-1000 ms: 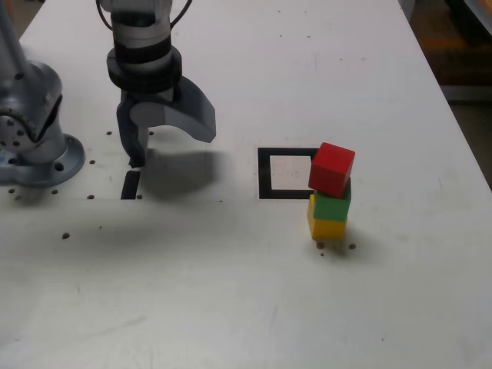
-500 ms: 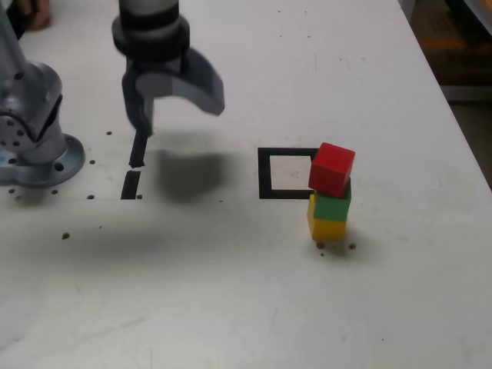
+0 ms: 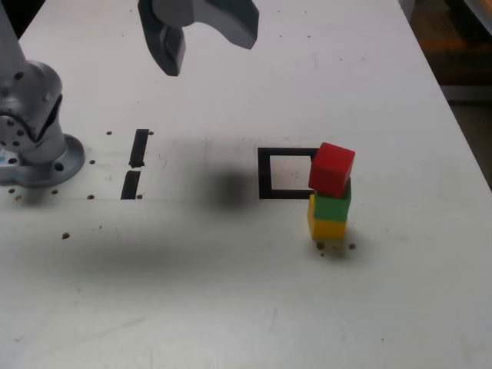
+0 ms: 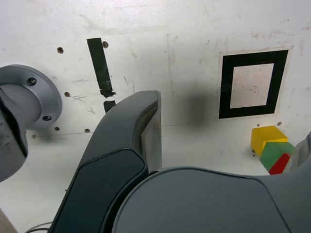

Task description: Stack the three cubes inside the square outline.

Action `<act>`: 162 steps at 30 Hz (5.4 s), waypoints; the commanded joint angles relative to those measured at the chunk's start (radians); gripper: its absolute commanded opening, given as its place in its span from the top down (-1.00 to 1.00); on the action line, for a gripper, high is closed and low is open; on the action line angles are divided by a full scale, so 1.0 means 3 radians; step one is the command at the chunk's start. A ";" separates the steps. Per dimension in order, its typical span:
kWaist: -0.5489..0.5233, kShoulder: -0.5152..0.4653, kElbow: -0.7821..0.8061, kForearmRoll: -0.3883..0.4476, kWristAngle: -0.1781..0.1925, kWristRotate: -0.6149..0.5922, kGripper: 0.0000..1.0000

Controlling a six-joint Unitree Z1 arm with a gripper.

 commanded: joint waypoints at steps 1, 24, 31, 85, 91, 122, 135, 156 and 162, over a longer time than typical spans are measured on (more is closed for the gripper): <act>0.0005 0.0029 -0.0076 0.0033 -0.0014 0.0051 -0.98; -0.0641 0.0973 -0.1369 0.0407 -0.0226 0.0171 -0.98; -0.0784 0.1172 -0.1492 0.0421 -0.0254 0.0155 -0.97; -0.1119 0.2130 -0.1871 0.0375 -0.0130 -0.0034 -0.63; -0.1123 0.2141 -0.1873 0.0365 -0.0079 -0.0099 -0.07; -0.1032 0.1356 -0.1536 0.0763 0.0372 -0.0536 0.61; -0.0629 0.1395 -0.0793 0.0417 0.0057 -0.0679 0.61; -0.0355 0.1788 -0.0637 -0.0439 -0.0267 -0.0631 0.61; -0.0342 0.1837 -0.0640 -0.0586 -0.0302 -0.0611 0.61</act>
